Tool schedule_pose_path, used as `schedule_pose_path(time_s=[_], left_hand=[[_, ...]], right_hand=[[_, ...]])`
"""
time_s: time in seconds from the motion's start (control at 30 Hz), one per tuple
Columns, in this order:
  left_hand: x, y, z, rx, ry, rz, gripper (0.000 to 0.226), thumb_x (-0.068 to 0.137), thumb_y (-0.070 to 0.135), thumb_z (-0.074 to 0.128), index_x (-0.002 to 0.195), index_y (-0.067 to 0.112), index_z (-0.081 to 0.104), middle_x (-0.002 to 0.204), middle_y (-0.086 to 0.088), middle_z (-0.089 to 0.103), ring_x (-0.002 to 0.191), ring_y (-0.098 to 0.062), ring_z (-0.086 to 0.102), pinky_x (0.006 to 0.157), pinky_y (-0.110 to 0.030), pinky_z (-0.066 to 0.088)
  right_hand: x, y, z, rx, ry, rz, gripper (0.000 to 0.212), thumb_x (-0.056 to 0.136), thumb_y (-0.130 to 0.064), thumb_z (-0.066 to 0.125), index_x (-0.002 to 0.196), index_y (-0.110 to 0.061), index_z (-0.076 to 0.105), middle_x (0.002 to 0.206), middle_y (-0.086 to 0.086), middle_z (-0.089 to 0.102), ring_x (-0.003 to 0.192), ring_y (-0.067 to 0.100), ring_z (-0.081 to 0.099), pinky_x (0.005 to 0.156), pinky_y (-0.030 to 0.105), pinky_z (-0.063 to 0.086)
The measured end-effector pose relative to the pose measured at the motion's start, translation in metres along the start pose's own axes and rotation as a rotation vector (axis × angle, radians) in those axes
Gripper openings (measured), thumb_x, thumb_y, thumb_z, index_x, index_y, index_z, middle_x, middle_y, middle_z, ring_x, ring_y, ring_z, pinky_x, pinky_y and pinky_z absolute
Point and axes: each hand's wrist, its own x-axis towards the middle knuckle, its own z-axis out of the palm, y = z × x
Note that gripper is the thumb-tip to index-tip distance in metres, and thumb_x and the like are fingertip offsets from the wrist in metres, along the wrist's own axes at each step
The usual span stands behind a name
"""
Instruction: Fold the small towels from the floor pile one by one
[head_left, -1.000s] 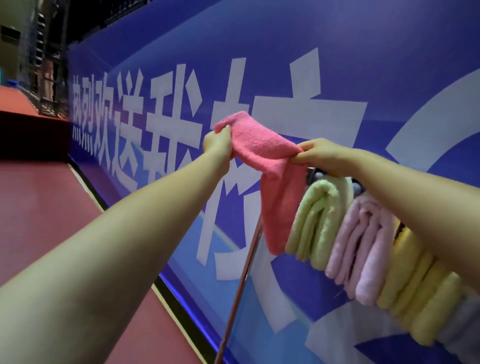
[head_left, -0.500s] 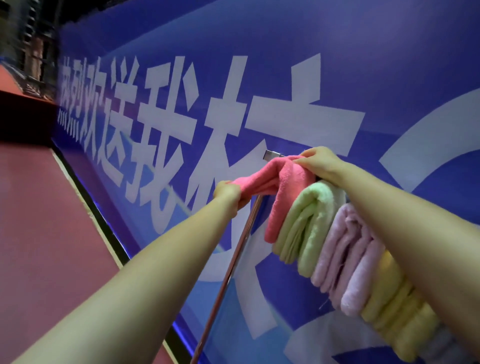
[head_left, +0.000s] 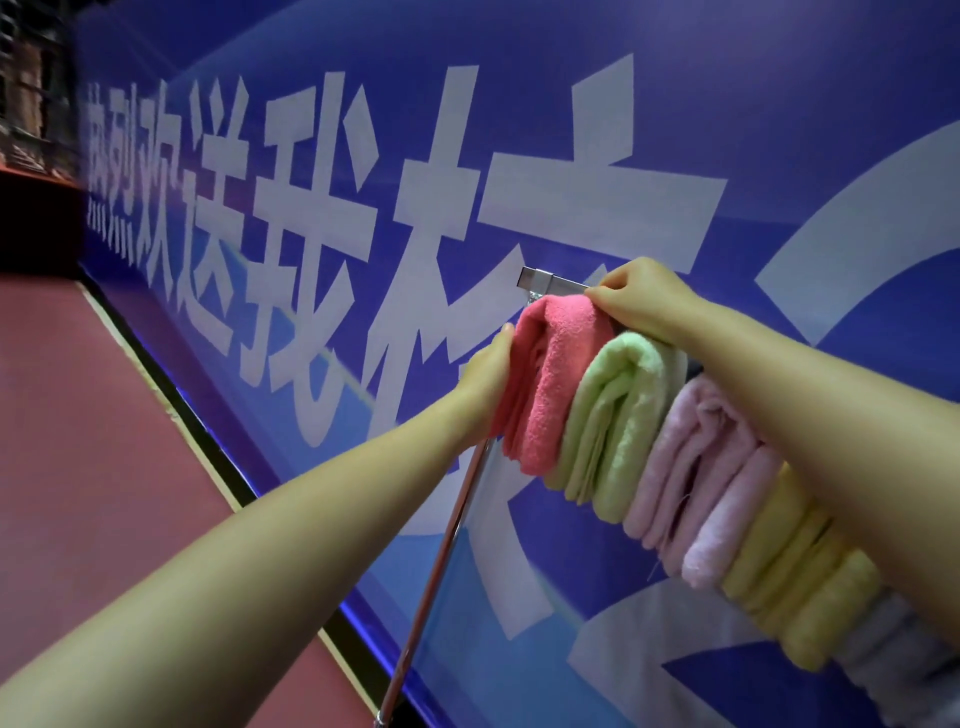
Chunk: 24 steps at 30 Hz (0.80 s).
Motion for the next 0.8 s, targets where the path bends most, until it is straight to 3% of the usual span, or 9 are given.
schedule_pose_path(time_s=[0.13,0.2,0.3,0.37,0.43,0.5,0.6,0.7,0.8], left_hand=[[-0.007,0.022,0.018,-0.063,-0.083,0.055,0.038,0.104,0.043,0.033,0.102,0.021,0.065,0.095,0.0,0.067,0.083,-0.01,0.06,0.065,-0.023,0.044],[-0.009,0.028,0.023,-0.01,-0.099,0.065,0.036,0.103,0.042,0.035,0.094,0.023,0.065,0.098,-0.001,0.068,0.085,-0.01,0.061,0.066,-0.022,0.046],[-0.016,0.033,0.028,0.001,-0.106,0.064,0.034,0.103,0.034,0.039,0.084,0.02,0.063,0.081,0.002,0.065,0.073,-0.008,0.059,0.048,-0.013,0.047],[-0.02,0.037,0.028,0.043,-0.089,0.084,0.035,0.104,0.031,0.037,0.09,0.016,0.064,0.077,0.005,0.061,0.07,-0.005,0.055,0.041,-0.01,0.043],[-0.024,0.042,0.027,0.114,-0.06,0.108,0.035,0.105,0.033,0.032,0.104,0.017,0.063,0.08,0.006,0.059,0.071,-0.004,0.053,0.047,-0.013,0.042],[-0.029,0.048,0.027,0.17,-0.038,0.117,0.037,0.105,0.034,0.03,0.11,0.017,0.062,0.083,0.005,0.059,0.074,-0.005,0.052,0.055,-0.018,0.038],[-0.039,0.06,0.028,0.219,0.0,0.129,0.032,0.103,0.029,0.032,0.1,0.018,0.062,0.081,0.004,0.057,0.076,-0.012,0.052,0.06,-0.023,0.038],[-0.055,0.074,0.03,0.213,0.089,0.164,0.034,0.101,0.022,0.031,0.076,0.023,0.054,0.08,0.007,0.054,0.089,-0.018,0.05,0.066,-0.026,0.038],[-0.077,0.092,0.033,0.158,0.145,0.188,0.037,0.1,0.018,0.031,0.077,0.023,0.06,0.088,0.001,0.066,0.093,-0.022,0.061,0.08,-0.033,0.047]], right_hand=[[-0.015,0.001,0.0,0.004,-0.018,0.022,0.038,0.094,-0.03,0.049,0.072,-0.001,0.062,0.067,0.01,0.055,0.069,0.018,0.048,0.056,0.03,0.035],[-0.023,-0.001,0.001,0.064,-0.055,0.029,0.039,0.097,-0.034,0.045,0.071,-0.008,0.059,0.072,0.01,0.052,0.072,0.021,0.047,0.061,0.032,0.035],[-0.031,-0.006,0.001,0.052,-0.117,0.032,0.043,0.101,-0.039,0.035,0.101,-0.012,0.069,0.105,0.007,0.064,0.103,0.025,0.057,0.083,0.032,0.04],[-0.035,-0.009,0.0,0.012,-0.098,0.027,0.043,0.101,-0.037,0.033,0.099,-0.01,0.067,0.112,0.01,0.064,0.107,0.03,0.056,0.083,0.034,0.04],[-0.039,-0.012,-0.002,0.021,-0.037,0.037,0.04,0.1,-0.033,0.037,0.074,-0.011,0.058,0.102,0.016,0.063,0.098,0.033,0.055,0.077,0.035,0.039],[-0.047,-0.015,-0.003,0.071,0.022,0.052,0.041,0.098,-0.029,0.04,0.061,-0.015,0.046,0.089,0.016,0.059,0.088,0.032,0.053,0.074,0.035,0.038],[-0.062,-0.021,-0.008,0.139,0.053,0.078,0.034,0.096,-0.023,0.041,0.067,-0.013,0.055,0.086,0.014,0.059,0.086,0.03,0.052,0.073,0.034,0.037],[-0.088,-0.03,-0.024,0.309,0.097,0.137,0.028,0.096,-0.021,0.044,0.094,-0.007,0.069,0.099,0.01,0.067,0.095,0.025,0.056,0.074,0.028,0.036],[-0.118,-0.043,-0.045,0.615,0.174,0.21,0.025,0.093,-0.016,0.046,0.088,-0.012,0.07,0.086,-0.002,0.067,0.087,0.016,0.059,0.078,0.03,0.043]])
